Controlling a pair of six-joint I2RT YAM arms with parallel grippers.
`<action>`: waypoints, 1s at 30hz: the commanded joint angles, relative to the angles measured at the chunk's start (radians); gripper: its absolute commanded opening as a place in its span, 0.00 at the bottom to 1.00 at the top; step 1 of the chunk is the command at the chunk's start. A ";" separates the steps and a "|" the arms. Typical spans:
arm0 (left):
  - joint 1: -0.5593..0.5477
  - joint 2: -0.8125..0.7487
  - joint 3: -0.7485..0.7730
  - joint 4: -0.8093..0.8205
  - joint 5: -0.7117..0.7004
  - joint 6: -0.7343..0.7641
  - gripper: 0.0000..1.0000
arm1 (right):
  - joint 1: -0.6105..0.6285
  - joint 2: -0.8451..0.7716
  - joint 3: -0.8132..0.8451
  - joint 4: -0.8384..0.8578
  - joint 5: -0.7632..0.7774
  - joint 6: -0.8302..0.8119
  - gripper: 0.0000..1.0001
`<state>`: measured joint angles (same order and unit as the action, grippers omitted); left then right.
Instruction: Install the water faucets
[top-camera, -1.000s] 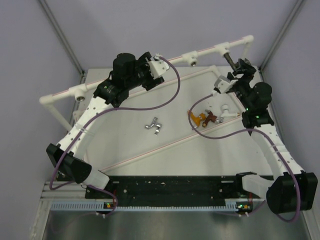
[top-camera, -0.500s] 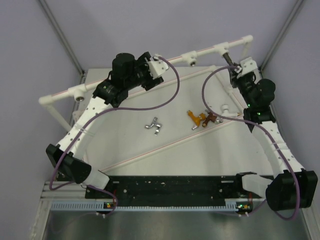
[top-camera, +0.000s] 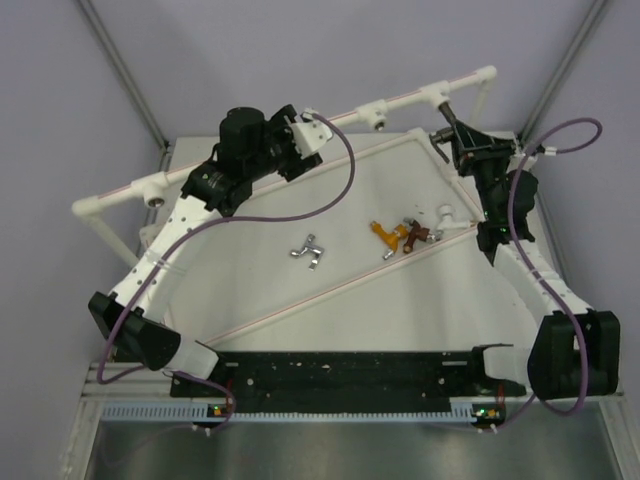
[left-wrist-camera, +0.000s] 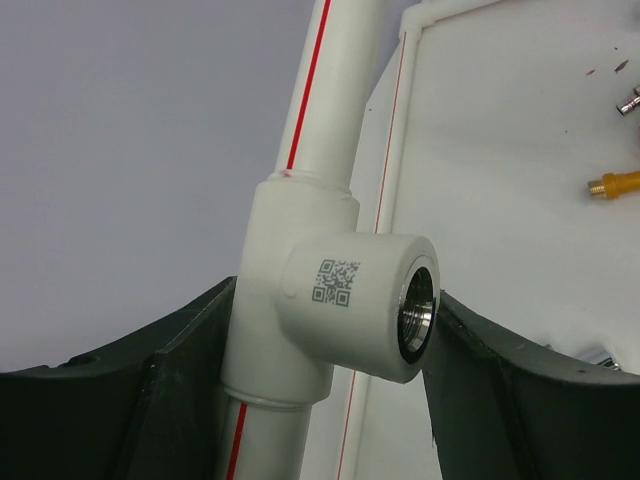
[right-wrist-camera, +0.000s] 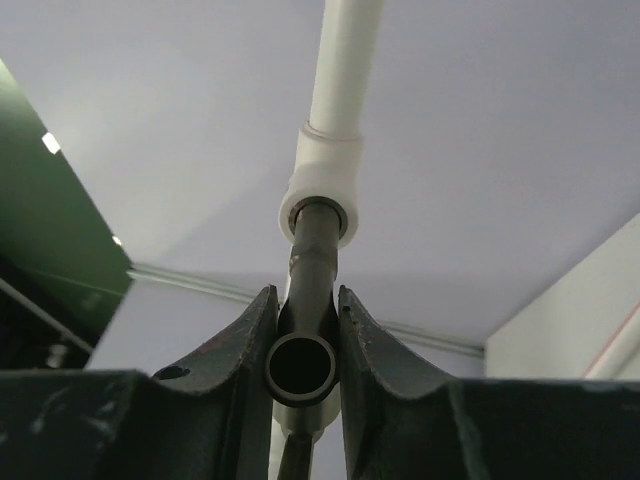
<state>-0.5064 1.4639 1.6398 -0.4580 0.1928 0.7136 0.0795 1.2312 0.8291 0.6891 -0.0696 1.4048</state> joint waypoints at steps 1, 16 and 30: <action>-0.024 -0.017 -0.008 -0.033 0.096 -0.048 0.71 | 0.029 -0.001 0.021 0.144 0.034 0.566 0.00; -0.024 -0.004 0.015 -0.048 0.083 -0.034 0.71 | -0.041 -0.228 -0.143 0.003 0.090 0.406 0.72; -0.023 -0.008 0.009 -0.044 0.092 -0.029 0.71 | -0.122 -0.398 -0.035 -0.301 -0.058 -0.836 0.99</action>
<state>-0.5133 1.4635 1.6405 -0.4644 0.2131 0.7170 -0.0376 0.8902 0.6556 0.5114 -0.0551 1.2392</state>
